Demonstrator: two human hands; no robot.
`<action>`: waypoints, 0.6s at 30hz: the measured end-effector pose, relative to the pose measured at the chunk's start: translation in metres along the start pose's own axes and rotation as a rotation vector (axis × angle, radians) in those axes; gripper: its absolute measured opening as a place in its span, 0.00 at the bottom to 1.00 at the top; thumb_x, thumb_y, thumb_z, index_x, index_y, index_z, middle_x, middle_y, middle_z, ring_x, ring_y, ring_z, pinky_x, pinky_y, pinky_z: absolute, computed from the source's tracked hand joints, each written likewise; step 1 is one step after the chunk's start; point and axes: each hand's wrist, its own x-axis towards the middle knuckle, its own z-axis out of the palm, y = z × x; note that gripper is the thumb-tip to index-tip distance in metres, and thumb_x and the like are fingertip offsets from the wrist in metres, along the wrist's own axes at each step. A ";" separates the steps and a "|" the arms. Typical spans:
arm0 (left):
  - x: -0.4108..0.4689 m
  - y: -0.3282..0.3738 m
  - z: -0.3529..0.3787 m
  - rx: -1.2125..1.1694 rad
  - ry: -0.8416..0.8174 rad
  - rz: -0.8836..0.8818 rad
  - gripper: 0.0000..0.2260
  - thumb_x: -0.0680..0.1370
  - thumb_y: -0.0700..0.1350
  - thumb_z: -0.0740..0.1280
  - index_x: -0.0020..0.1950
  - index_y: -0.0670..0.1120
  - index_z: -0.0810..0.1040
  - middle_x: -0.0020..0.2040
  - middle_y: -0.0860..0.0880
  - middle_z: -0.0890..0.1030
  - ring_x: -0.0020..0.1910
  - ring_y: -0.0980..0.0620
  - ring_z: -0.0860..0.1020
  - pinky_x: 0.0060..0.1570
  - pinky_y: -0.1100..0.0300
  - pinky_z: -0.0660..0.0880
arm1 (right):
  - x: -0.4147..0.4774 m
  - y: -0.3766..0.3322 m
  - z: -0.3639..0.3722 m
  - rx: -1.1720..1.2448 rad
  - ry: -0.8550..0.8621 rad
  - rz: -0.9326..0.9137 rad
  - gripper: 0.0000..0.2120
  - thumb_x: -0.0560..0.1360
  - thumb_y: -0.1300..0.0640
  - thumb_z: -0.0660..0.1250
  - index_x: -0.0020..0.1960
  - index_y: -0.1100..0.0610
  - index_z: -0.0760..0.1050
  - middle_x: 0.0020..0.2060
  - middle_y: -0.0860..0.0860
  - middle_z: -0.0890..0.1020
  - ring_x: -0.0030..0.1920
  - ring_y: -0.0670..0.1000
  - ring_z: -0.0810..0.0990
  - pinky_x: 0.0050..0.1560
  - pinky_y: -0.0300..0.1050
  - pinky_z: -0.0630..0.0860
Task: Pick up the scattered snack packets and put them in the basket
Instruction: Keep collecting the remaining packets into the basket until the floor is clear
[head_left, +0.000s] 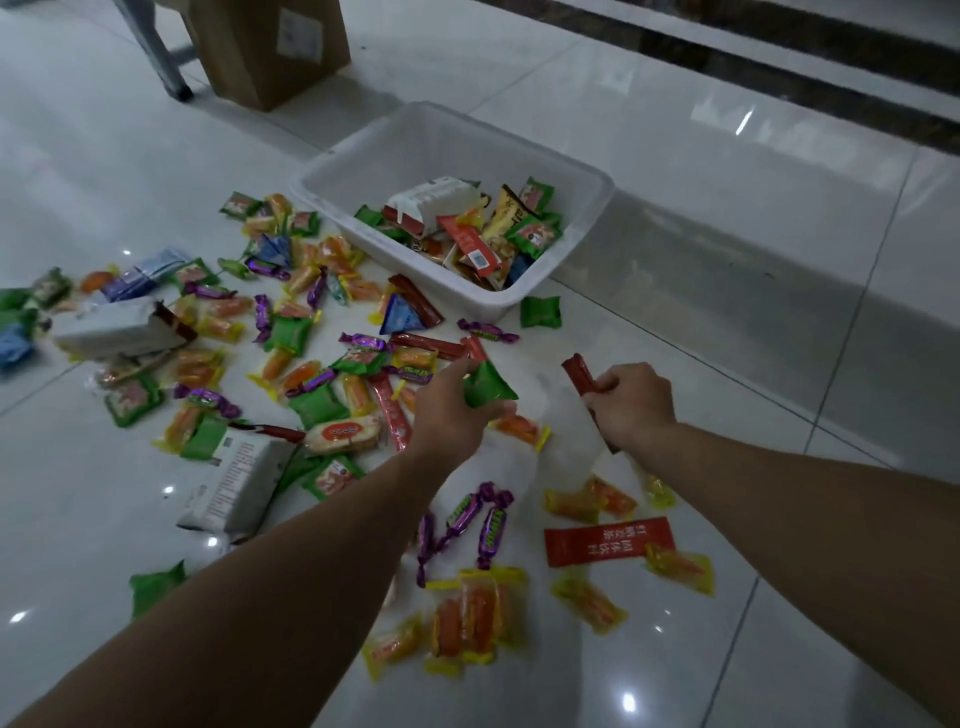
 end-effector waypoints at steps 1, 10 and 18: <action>0.000 0.003 -0.002 -0.001 0.001 0.006 0.24 0.70 0.47 0.76 0.63 0.43 0.75 0.54 0.50 0.79 0.50 0.52 0.77 0.47 0.61 0.74 | -0.002 -0.006 -0.004 0.062 0.010 0.015 0.03 0.74 0.61 0.70 0.46 0.58 0.82 0.41 0.53 0.81 0.42 0.53 0.80 0.45 0.43 0.78; 0.013 0.039 -0.034 -0.190 0.096 -0.067 0.12 0.73 0.43 0.73 0.55 0.43 0.80 0.46 0.46 0.83 0.43 0.51 0.81 0.37 0.61 0.76 | -0.014 -0.076 -0.020 0.420 0.044 0.061 0.03 0.72 0.61 0.73 0.44 0.60 0.82 0.42 0.55 0.83 0.40 0.52 0.81 0.41 0.44 0.78; 0.042 0.066 -0.052 -0.351 0.194 -0.082 0.15 0.71 0.42 0.75 0.55 0.40 0.81 0.48 0.44 0.83 0.43 0.48 0.82 0.34 0.62 0.79 | 0.011 -0.123 -0.027 0.589 0.019 0.047 0.08 0.69 0.58 0.77 0.39 0.53 0.78 0.44 0.54 0.83 0.46 0.56 0.83 0.48 0.55 0.82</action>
